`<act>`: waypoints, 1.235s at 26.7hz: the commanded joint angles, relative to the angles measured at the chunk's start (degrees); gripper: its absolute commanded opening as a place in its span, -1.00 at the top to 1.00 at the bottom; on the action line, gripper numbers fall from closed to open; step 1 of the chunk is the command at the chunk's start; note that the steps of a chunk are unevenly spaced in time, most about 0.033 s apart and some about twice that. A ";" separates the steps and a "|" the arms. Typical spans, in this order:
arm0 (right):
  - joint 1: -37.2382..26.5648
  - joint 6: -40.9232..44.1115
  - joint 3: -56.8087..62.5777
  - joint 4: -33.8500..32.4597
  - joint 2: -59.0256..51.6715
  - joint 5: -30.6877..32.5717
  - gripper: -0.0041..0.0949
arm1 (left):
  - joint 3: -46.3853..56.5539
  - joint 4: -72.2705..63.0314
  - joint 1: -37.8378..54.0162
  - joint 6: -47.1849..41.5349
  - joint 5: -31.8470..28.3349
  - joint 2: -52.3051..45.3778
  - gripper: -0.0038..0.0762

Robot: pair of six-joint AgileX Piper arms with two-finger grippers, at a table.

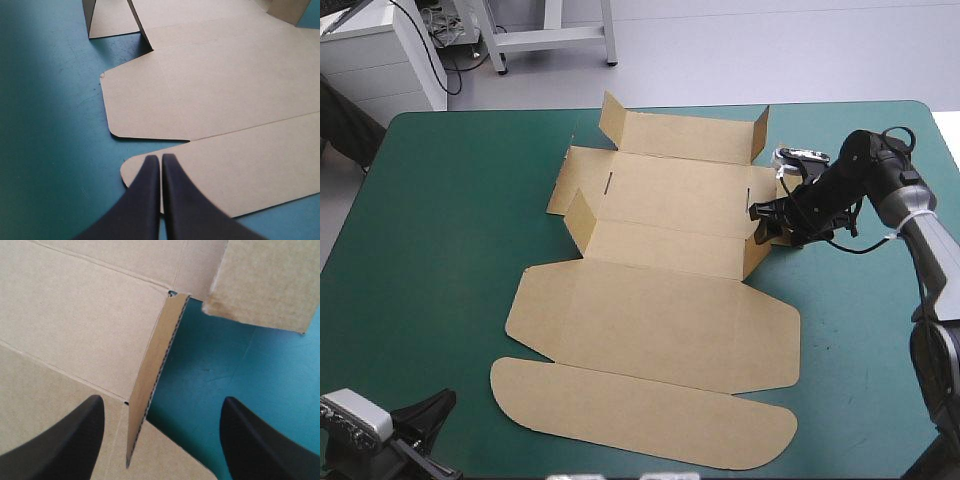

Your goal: Fold the box

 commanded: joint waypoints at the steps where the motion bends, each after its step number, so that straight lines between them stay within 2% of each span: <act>1: 2.52 -0.14 -2.12 0.99 0.13 -1.74 -0.27 | -1.25 0.24 -0.30 0.12 -4.17 0.93 0.92; 4: 5.03 0.13 -4.63 -1.18 2.85 -3.15 -0.25 | -1.25 0.24 -0.30 0.12 -4.17 0.93 0.92; 7: 5.63 4.82 -8.39 -5.88 6.15 2.25 -0.14 | -1.25 0.24 -0.30 0.12 -4.17 0.93 0.92; 9: 5.63 5.65 -8.66 -7.55 6.84 3.49 -0.11 | -1.25 0.24 -0.30 0.12 -4.17 0.93 0.92; 14: 6.02 5.54 -8.66 -7.21 7.35 3.41 0.02 | -1.25 0.24 -0.30 0.12 -4.17 0.93 0.92; 17: 7.42 5.43 -8.66 -10.72 7.35 3.41 0.26 | -1.25 0.60 -0.30 0.12 -4.17 0.93 0.92; 21: 9.92 4.39 -8.66 -12.89 7.35 3.41 0.93 | -1.25 1.87 -0.30 0.12 -4.17 0.93 0.92; 29: 11.31 -2.84 -9.51 -16.61 7.62 2.12 0.96 | -1.25 2.35 -0.30 0.12 -4.07 0.93 0.92; 33: 11.31 -11.60 -14.00 -16.45 8.94 2.12 0.96 | -1.25 2.35 -0.30 0.12 -4.07 0.93 0.92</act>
